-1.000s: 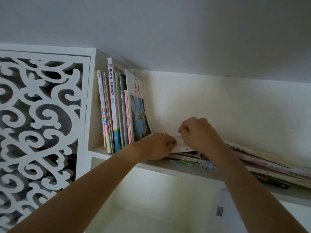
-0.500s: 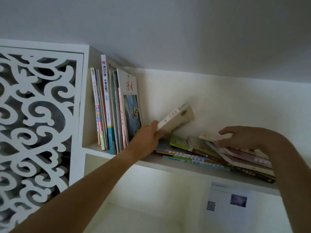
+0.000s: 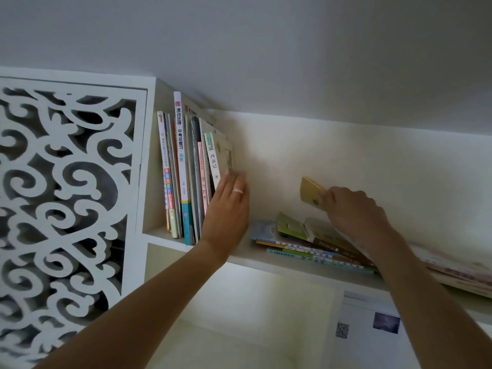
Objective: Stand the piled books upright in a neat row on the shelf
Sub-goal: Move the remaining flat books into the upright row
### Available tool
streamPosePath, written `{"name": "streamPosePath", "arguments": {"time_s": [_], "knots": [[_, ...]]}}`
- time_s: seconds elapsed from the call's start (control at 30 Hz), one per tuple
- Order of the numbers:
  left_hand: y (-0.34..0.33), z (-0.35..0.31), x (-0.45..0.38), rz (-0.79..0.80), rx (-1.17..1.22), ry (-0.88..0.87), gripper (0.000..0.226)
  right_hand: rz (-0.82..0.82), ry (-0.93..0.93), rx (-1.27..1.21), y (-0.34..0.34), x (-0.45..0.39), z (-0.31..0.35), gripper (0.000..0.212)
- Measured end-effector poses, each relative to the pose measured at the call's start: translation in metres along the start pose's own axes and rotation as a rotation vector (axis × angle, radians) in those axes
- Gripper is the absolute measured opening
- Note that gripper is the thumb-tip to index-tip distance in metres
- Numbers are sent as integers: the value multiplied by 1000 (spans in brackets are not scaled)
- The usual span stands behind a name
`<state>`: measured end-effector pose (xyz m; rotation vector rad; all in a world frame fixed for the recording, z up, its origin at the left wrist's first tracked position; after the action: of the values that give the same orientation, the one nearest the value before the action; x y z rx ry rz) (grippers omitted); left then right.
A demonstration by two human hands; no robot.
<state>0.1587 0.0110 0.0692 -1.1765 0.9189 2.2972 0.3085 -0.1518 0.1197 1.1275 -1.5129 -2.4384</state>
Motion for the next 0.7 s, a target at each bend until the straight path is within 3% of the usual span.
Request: {"name": "streamPosePath", "arguments": {"time_s": [0.07, 0.13, 0.2, 0.3, 0.4, 0.5, 0.63, 0.7], "knots": [[-9, 7, 0, 227, 7, 8, 34, -100, 31, -89, 7, 4, 28, 46], [-10, 13, -2, 278, -35, -18, 38, -186, 64, -230, 11, 6, 55, 49], [-10, 16, 0, 214, -31, -37, 45, -222, 75, -440, 11, 7, 78, 48], [0, 21, 10, -65, 103, -6, 36, -204, 139, -671, 3, 14, 117, 42], [7, 31, 19, -297, 219, 54, 28, -57, 181, -782, -23, 25, 153, 39], [5, 30, 24, -308, 127, 60, 39, 148, 137, -1000, -59, 29, 171, 31], [19, 30, 29, -430, 280, 64, 44, 526, 50, -1444, -85, 29, 180, 33], [20, 33, 26, -419, 356, 69, 43, 607, -3, -1512, -92, 25, 178, 34]]}}
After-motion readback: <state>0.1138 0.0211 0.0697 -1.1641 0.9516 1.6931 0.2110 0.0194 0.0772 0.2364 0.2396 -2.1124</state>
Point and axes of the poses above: each hand's wrist, its own x-axis away from the middle knuckle, its own y-axis out of the back of the hand, z = x × y, the point moved 9 cm from there along -x, towards the middle knuckle, and after that the axes turned 11 degrees about -y, right-handed, at the moved point
